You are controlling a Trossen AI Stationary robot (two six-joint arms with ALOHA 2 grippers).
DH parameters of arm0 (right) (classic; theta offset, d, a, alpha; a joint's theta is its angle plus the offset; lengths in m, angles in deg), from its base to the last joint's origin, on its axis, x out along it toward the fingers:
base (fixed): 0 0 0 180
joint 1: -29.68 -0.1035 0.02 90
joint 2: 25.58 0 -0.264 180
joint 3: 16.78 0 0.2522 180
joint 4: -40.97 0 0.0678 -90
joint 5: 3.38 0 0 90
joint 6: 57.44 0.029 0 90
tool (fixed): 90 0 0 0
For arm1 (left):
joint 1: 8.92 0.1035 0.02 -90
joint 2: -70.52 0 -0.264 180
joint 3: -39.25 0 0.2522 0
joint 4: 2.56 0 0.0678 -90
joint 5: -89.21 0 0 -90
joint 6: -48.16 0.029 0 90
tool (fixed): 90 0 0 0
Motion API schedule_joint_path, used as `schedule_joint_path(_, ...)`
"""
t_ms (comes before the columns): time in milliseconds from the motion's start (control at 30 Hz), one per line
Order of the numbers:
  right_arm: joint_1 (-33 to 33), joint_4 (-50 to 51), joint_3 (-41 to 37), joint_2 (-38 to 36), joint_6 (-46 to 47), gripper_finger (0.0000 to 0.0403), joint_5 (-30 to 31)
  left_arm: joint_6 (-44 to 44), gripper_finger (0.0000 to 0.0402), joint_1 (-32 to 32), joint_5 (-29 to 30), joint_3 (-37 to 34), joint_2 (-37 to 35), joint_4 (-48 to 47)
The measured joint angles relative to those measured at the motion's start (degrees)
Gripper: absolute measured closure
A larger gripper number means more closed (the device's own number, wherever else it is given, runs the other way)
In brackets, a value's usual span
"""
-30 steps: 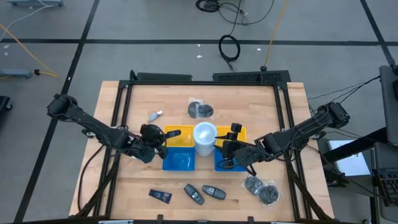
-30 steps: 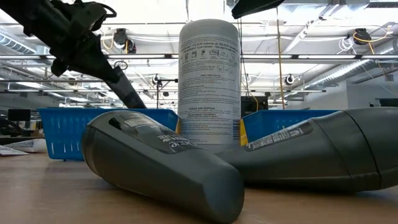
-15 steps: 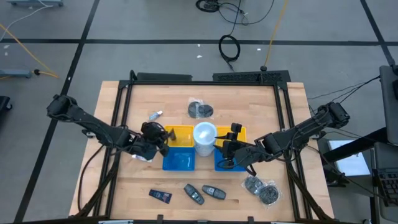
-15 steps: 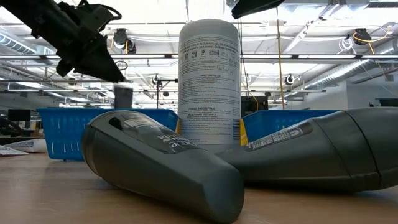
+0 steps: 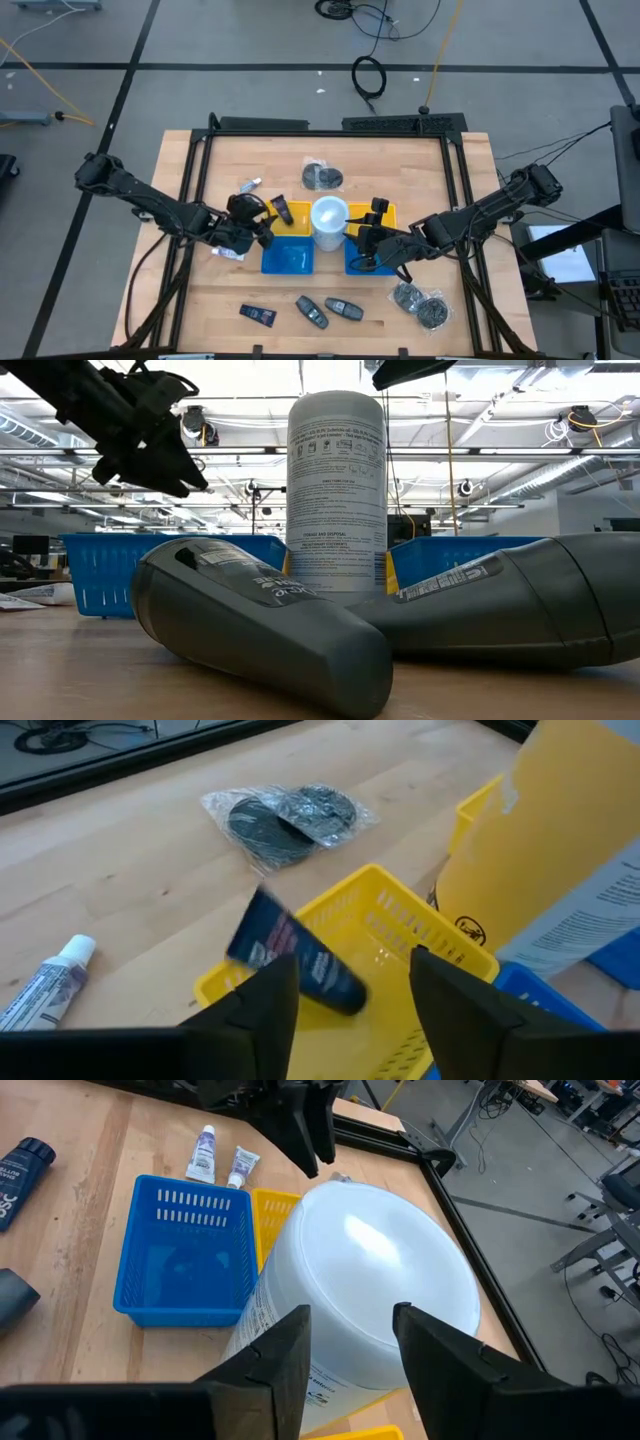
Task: Pick & Place Travel size toiletries
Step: Put the shave cream into the left yellow bin
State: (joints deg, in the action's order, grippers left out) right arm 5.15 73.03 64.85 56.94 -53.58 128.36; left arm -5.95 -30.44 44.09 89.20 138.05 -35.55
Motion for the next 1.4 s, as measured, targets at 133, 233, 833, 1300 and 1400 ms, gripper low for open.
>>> schedule_joint_path(133, 0.00, 0.00, 0.00, 0.00, 0.00, 0.0261, 0.02, 1.68, 0.0198, -0.57, -2.29, -0.01, 0.00, -0.01)
schedule_joint_path(233, 0.00, 0.00, 0.00, 0.00, 0.00, 0.0261, 0.00, 3.18, 0.0198, -1.55, -5.30, 0.00, 0.00, 0.00)
schedule_joint_path(833, 0.00, 0.00, 0.00, 0.00, 1.46, 0.0261, -0.02, 6.75, 0.0215, -23.37, -22.65, -0.02, 0.46, 16.58)
schedule_joint_path(1300, 0.00, -1.16, 0.00, -0.01, 2.99, 0.0261, -0.02, -3.71, 0.0215, -35.88, -21.03, -0.02, 13.61, 25.55)
schedule_joint_path(1400, 0.00, -1.66, 0.00, 0.00, 2.99, 0.0261, -0.02, -5.45, 0.0215, -36.74, -21.02, 0.00, 15.15, 25.25)
